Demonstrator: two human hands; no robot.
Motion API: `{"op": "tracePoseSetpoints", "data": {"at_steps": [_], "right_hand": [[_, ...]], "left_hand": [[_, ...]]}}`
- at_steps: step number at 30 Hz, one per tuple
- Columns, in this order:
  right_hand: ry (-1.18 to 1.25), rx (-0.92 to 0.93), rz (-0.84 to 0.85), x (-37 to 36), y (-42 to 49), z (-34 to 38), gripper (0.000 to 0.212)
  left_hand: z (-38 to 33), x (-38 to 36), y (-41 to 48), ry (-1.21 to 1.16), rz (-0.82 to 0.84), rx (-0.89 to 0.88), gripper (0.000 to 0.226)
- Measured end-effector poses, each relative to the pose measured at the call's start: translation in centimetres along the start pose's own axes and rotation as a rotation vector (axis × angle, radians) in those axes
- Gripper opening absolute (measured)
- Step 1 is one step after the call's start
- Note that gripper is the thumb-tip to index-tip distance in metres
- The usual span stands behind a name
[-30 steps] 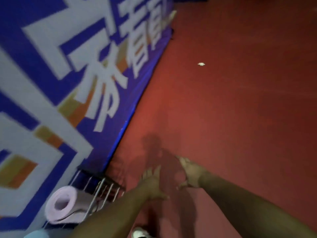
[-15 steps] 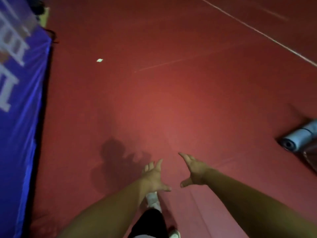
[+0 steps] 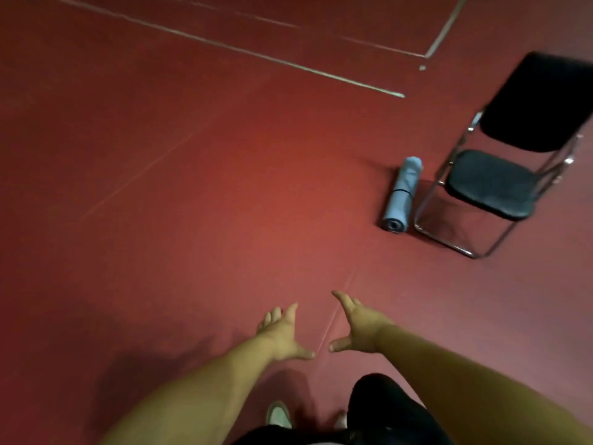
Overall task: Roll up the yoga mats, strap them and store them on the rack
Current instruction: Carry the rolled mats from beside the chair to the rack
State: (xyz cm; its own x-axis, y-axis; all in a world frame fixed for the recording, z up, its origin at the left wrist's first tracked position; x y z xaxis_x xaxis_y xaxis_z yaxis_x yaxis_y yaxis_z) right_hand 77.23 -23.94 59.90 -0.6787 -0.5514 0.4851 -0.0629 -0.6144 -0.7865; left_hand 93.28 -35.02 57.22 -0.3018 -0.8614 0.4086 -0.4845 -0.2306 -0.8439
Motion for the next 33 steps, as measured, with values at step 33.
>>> {"op": "tracePoseSetpoints", "data": {"at_steps": [33], "right_hand": [[0.526,-0.33,-0.249,57.7,18.9,-45.4,0.122]], "left_hand": [[-48.9,43.7,49.6,0.374,0.241,-0.157,0.111]]}}
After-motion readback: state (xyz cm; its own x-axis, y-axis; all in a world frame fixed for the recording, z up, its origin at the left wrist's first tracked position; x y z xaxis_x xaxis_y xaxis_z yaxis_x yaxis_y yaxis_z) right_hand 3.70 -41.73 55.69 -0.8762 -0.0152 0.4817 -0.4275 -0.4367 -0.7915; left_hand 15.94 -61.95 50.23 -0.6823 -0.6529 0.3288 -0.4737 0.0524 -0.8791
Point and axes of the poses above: each hand's wrist, its own y-axis towards the middle knuckle, its own x-axis out of the back of the hand, z = x × y, the point moved 5 cm from there along y, towards the middle knuckle, and after that the axes turned 15 degrees about z, right-handed, at the moved point
